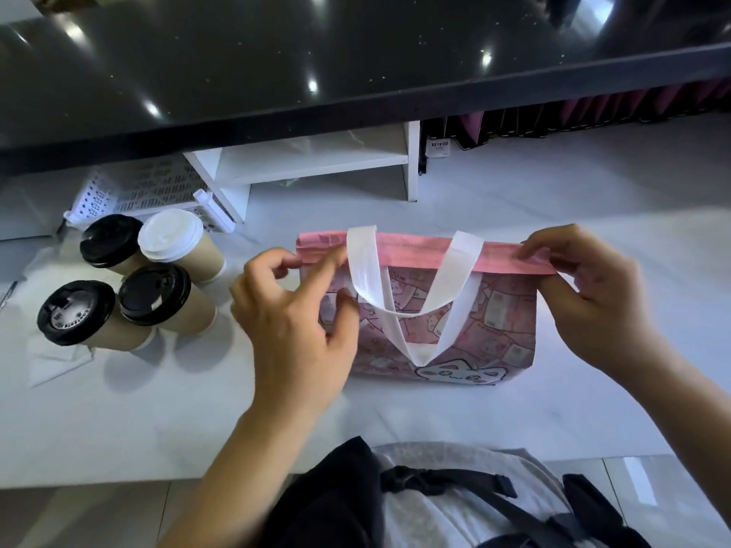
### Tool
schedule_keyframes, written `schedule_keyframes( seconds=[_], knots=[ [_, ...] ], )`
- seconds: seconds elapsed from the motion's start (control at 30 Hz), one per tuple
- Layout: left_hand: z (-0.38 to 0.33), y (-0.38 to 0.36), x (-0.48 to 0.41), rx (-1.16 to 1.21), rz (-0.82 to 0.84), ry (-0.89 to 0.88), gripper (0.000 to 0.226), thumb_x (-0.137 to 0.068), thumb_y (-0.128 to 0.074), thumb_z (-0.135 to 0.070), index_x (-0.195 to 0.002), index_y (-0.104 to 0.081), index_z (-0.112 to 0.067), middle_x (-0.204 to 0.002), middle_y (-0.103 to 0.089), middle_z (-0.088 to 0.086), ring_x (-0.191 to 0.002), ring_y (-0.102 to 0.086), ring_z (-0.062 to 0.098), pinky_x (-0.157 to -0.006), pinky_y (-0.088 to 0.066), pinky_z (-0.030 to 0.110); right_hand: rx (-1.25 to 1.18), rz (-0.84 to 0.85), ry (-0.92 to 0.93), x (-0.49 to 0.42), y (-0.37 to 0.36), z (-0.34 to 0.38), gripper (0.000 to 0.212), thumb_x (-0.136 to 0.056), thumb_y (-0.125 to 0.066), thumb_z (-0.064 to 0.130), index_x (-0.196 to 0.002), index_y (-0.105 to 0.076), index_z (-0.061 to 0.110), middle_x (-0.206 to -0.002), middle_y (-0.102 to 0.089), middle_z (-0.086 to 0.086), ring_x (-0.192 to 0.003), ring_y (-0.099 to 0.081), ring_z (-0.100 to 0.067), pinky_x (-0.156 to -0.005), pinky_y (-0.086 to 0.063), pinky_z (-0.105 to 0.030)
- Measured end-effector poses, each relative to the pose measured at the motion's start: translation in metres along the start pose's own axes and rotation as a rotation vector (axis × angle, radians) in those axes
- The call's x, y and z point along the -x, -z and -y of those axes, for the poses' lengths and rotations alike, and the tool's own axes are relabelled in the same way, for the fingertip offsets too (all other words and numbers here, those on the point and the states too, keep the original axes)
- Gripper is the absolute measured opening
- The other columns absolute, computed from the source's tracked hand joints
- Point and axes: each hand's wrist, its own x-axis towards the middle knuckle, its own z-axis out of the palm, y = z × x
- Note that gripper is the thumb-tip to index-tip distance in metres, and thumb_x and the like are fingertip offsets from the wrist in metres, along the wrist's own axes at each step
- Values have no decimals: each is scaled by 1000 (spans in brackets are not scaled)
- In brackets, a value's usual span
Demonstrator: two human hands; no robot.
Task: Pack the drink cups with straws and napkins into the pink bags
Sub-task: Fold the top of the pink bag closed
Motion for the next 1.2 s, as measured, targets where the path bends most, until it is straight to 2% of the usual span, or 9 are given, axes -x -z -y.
schedule_keyframes(
  seconds=[0.07, 0.13, 0.3, 0.4, 0.53, 0.67, 0.9, 1.0, 1.2],
  knots=[
    [-3, -2, 1, 102, 75, 30, 22, -85, -66, -26, -106, -71, -18, -90, -52, -4, -86, -52, 28, -82, -47, 44, -13, -22, 1, 5, -2, 1, 49, -80, -51, -29, -96, -62, 16, -92, -64, 17, -92, -64, -13, -91, -51, -24],
    [-7, -2, 0, 377, 226, 199, 27, -92, -67, -23, -120, -66, -25, -76, -55, -12, -71, -54, 16, -71, -50, 31, -24, -28, 5, 9, -5, 1, 48, -81, -52, -28, -96, -62, 16, -92, -64, 17, -91, -65, -10, -91, -52, -24],
    [-16, -6, 1, 731, 298, 388, 50, -92, -69, -13, -135, -58, -35, -73, -60, 12, -59, -50, 17, -60, -45, 31, -12, -22, 30, 13, -4, 1, 50, -80, -53, -29, -98, -62, 17, -94, -64, 18, -91, -64, -5, -92, -52, -23],
    [-10, -7, 3, 638, 329, 348, 50, -91, -71, -10, -135, -58, -31, -71, -60, 7, -63, -51, 11, -65, -43, 24, -26, 5, 16, 9, -1, 1, 46, -82, -56, -27, -96, -63, 16, -91, -64, 18, -89, -65, -9, -91, -54, -28],
    [-1, -1, 8, 358, 579, 237, 68, -86, -72, -17, -139, -38, -44, -65, -59, -11, -55, -52, 7, -61, -49, 33, -52, 55, -19, 3, 8, 2, 51, -85, -61, -20, -94, -64, 30, -90, -67, 22, -89, -68, -8, -92, -55, -33],
    [-8, 7, 6, 67, 660, 179, 81, -83, -70, -31, -144, -20, -48, -72, -58, -8, -64, -59, 20, -60, -51, 40, -40, 83, -18, -1, 11, 7, 45, -85, -64, -9, -92, -63, 35, -90, -69, 19, -89, -69, -8, -91, -56, -34],
    [-13, 9, -7, -86, 382, -30, 47, -78, -67, -46, -117, -59, -21, -97, -54, -3, -93, -47, 22, -74, -32, 24, -131, 144, -55, -2, 17, 16, 25, -81, -61, 5, -89, -68, 28, -88, -71, 10, -89, -68, -17, -87, -53, -27],
    [-13, 8, -17, -79, 299, -98, 50, -80, -59, -52, -116, -66, -17, -110, -55, 1, -99, -43, 26, -86, -37, 33, -61, 97, -37, -3, 13, 17, 14, -85, -78, 12, -87, -69, 23, -85, -71, 11, -84, -69, -14, -86, -56, -33],
    [-39, 2, -20, -35, 205, -175, 35, -83, -63, -40, -105, -72, -13, -109, -66, 0, -105, -47, 26, -84, -36, 39, -29, 45, -45, -2, 7, 18, 15, -84, -76, 12, -85, -67, 24, -83, -69, 7, -81, -68, -15, -86, -56, -44]
  ],
)
